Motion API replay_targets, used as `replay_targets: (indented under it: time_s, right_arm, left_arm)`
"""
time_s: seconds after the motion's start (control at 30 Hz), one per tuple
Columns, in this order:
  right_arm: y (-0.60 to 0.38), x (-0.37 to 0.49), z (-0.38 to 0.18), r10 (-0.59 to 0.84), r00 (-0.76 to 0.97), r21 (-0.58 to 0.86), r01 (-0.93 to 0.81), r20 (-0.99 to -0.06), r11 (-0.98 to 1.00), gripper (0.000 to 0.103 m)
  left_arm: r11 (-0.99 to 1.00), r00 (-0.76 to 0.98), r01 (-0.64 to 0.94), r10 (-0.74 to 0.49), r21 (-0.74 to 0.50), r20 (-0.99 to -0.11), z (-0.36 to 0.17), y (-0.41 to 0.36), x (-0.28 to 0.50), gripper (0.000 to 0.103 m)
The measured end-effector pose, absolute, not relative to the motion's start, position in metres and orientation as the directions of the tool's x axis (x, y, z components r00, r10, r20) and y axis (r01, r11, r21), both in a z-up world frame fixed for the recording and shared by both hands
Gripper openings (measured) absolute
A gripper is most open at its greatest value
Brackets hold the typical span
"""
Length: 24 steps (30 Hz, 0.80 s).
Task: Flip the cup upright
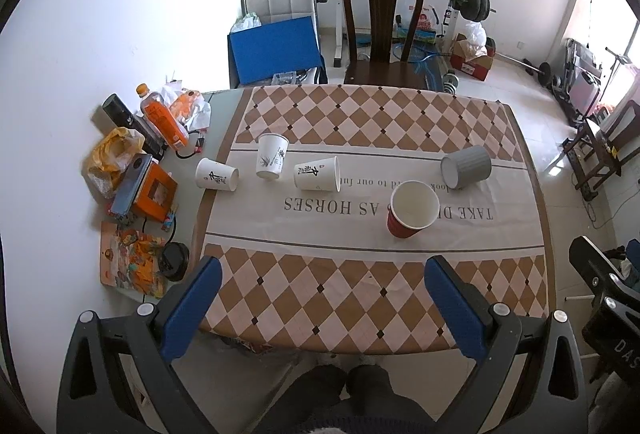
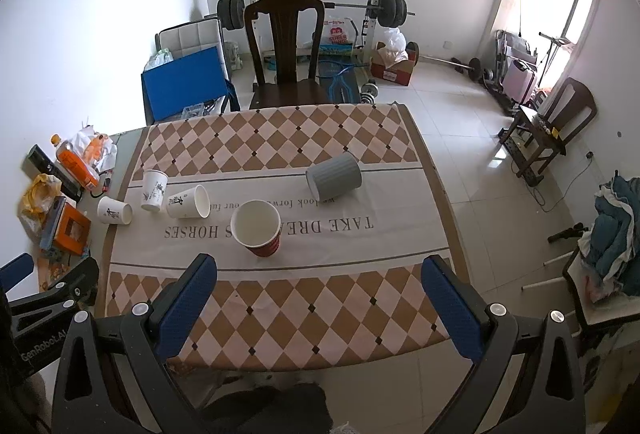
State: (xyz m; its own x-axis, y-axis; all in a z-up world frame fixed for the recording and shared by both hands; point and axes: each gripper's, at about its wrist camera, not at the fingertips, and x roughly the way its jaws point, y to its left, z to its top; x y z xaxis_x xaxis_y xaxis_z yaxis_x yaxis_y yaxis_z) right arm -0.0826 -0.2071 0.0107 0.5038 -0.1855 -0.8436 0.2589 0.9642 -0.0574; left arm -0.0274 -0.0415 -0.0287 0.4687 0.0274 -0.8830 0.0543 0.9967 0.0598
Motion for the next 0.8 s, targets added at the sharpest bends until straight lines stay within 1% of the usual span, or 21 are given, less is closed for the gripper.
replay_targets:
  time_s: [0.23, 0.8]
  right_arm:
    - [-0.208, -0.089, 0.012, -0.169, 0.511, -0.037, 0.260, -0.843, 0.965, 0.103]
    - [-0.208, -0.089, 0.014, -0.189, 0.511, -0.052, 0.270, -0.838, 0.961, 0.103]
  left_arm:
    - [0.997, 0.471, 0.054, 0.027, 0.060, -0.882, -0.027, -0.044, -0.027, 0.103]
    - [0.996, 0.481, 0.068, 0.023, 0.064, -0.876, -0.015, -0.048, -0.025, 0.103]
